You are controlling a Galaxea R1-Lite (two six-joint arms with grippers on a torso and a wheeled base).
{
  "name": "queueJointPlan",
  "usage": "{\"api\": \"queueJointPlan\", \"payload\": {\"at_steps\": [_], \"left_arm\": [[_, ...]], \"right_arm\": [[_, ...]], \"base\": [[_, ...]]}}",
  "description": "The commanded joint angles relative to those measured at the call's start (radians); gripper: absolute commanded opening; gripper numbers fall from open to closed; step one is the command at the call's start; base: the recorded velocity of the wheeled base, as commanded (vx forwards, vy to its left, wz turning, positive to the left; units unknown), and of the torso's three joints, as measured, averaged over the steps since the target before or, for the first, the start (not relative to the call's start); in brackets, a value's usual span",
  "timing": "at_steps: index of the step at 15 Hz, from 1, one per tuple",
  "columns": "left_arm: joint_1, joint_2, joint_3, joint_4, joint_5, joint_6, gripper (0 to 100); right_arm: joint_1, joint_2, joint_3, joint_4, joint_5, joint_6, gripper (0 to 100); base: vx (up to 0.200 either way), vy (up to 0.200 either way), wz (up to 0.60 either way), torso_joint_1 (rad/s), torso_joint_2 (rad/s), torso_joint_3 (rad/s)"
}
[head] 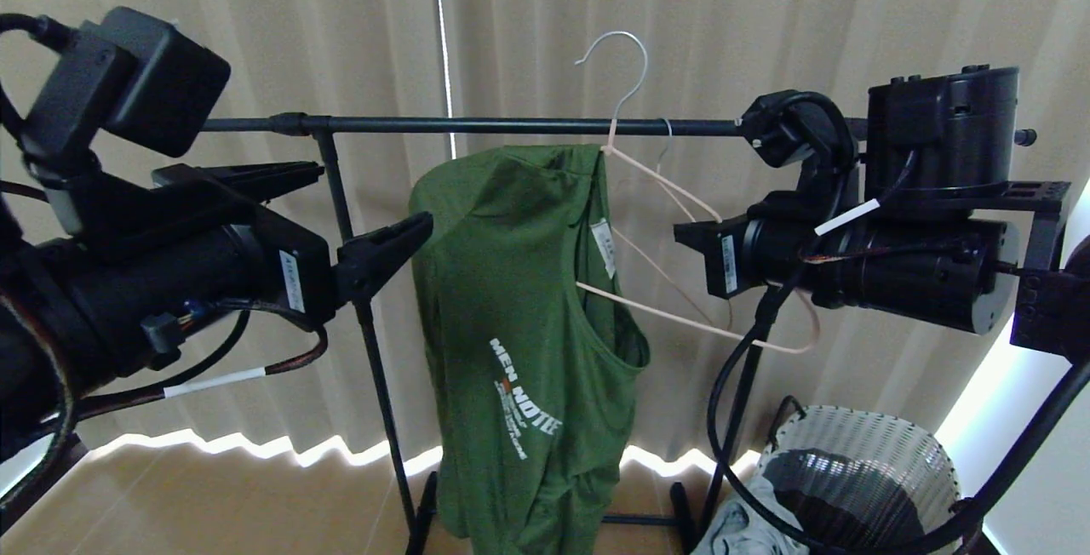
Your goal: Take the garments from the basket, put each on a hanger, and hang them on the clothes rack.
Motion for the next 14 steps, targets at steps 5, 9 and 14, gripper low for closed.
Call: {"api": "queueJointPlan", "payload": {"at_steps": [5,9,14], "left_arm": [[0.026,-0.017,-0.006,0.007,0.000,0.242,100],[0.027,0.034,-0.034,0.009,-0.002,0.262,100],[0.027,0.058,-0.010,0.009,-0.043,0.322,100]], "right_arm": [[-0.011,-0.009,0.023,-0.064,0.014,-0.084,0],[-0.008,-0.009,0.085,-0.139,0.102,-0.157,0],[0.051,0.003,0.124,-0.207,0.112,-0.159,0]], "base": [[0.000,0.000,0.00,0.000,0.00,0.000],[0.000,0.000,0.00,0.000,0.00,0.000],[0.000,0.000,0.00,0.000,0.00,0.000]]}}
